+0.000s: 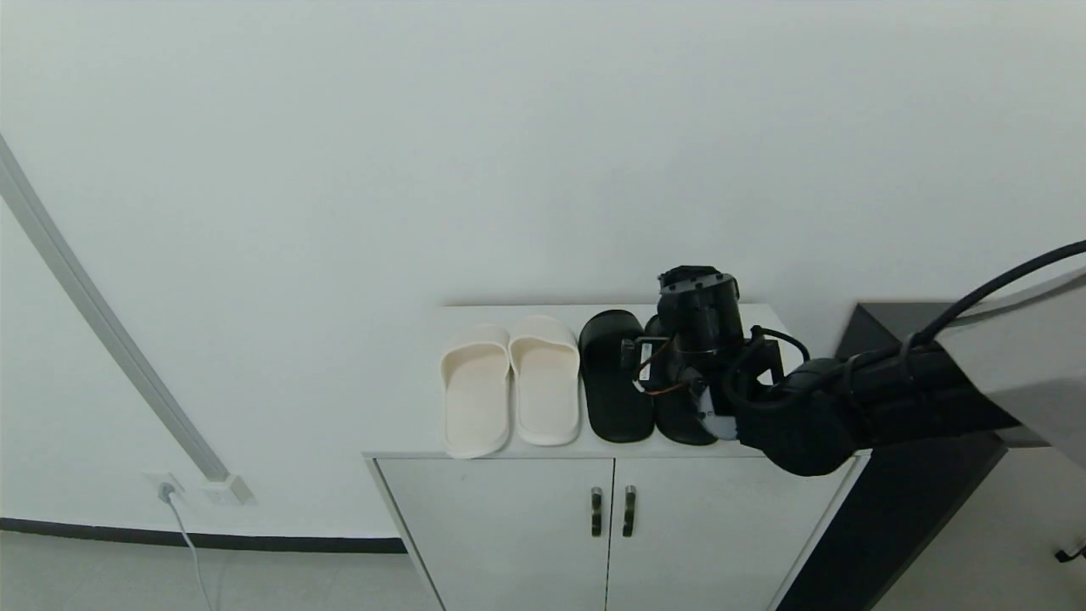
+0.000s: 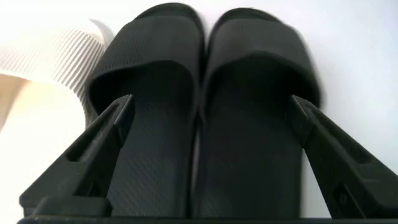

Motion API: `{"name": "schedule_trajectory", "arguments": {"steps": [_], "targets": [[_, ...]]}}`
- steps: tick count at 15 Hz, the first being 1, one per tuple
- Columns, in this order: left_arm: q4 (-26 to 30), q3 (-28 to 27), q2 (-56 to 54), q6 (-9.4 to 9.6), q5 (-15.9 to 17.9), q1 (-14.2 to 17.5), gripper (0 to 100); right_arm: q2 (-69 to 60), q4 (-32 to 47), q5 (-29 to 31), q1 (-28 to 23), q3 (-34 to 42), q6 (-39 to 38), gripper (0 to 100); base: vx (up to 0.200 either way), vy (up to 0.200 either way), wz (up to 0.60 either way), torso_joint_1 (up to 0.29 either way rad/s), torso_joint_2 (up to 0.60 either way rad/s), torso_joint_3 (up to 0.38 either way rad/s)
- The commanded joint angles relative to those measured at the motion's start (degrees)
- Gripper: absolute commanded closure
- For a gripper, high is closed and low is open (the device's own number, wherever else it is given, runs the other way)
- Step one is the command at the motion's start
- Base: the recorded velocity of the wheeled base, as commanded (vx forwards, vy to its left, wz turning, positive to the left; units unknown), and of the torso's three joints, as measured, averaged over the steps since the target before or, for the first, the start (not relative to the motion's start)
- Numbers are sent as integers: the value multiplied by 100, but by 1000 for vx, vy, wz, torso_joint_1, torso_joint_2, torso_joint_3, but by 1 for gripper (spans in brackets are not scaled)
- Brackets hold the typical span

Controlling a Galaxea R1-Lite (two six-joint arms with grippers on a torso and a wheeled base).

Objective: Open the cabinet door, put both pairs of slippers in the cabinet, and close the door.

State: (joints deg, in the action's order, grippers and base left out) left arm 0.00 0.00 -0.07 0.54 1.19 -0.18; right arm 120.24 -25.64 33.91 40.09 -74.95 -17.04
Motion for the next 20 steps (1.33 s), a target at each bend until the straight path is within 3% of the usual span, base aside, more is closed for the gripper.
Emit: {"name": "schedule_trajectory", "arguments": {"steps": [1, 12, 13, 20], "targets": [[0, 0, 7, -1, 4, 1, 100, 641, -3, 1, -90, -494, 52, 0, 0, 0, 0, 0, 0, 0], [0, -9, 7, -54, 4, 1, 100, 1573, 50, 10, -415, -1830, 439, 0, 0, 0, 0, 0, 0, 0], [0, -9, 7, -54, 4, 1, 100, 1582, 50, 1, -415, -1866, 439, 100, 0, 0, 0, 0, 0, 0], [0, -9, 7, -71, -5, 1, 100, 1529, 41, 19, -424, -1813, 430, 100, 0, 0, 0, 0, 0, 0]]}}
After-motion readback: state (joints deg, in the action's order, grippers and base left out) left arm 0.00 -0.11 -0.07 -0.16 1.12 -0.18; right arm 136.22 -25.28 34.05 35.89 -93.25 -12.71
